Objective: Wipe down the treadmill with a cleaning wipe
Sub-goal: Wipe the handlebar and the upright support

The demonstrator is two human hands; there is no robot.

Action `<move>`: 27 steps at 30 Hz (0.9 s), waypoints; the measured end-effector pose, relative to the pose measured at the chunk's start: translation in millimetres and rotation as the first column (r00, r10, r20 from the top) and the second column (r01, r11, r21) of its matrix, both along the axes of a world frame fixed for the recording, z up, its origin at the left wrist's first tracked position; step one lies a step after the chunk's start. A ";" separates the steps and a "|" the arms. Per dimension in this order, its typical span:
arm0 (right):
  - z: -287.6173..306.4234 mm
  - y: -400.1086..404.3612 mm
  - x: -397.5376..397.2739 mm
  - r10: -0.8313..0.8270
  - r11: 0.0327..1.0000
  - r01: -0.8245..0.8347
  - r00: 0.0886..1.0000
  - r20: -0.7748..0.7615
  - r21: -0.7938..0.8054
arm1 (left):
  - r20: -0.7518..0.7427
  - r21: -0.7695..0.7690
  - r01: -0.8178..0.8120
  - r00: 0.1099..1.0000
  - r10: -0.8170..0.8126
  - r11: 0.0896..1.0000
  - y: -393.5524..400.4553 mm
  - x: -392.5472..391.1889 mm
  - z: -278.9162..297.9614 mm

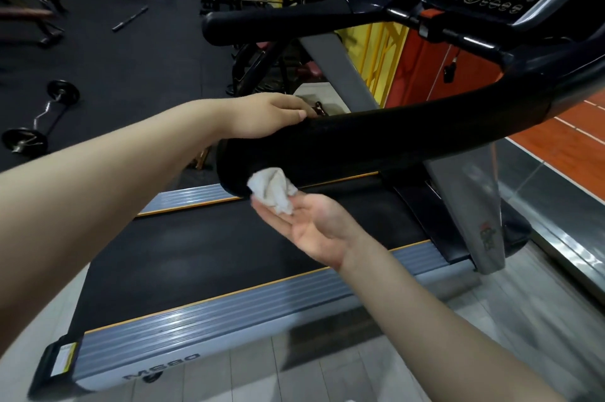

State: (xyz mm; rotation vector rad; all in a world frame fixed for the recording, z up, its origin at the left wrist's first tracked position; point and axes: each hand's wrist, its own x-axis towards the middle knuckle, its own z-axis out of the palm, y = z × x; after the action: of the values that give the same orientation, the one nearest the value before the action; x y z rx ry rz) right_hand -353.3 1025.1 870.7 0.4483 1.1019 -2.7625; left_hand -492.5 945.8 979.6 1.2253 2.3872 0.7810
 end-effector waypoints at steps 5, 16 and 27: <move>-13.8 55.5 34.8 -0.222 0.973 0.224 0.975 -0.028 0.058 | -0.171 -0.028 0.013 0.985 -0.018 1.000 14.3 2.4 1.3; -12.6 174.1 96.5 -0.468 0.805 0.500 0.866 -0.176 0.320 | -0.318 -0.040 0.257 0.913 -0.256 0.966 142.1 24.4 7.7; -25.5 348.6 65.6 -0.909 -0.029 0.698 0.280 -0.309 0.715 | -0.396 -0.132 0.379 0.827 -0.399 0.916 332.4 45.5 23.2</move>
State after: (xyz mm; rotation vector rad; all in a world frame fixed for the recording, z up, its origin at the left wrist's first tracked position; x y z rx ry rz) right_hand -287.8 1373.7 845.2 2.2457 2.5989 -2.4230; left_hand -447.0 1278.1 1002.8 1.9405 2.3083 0.3533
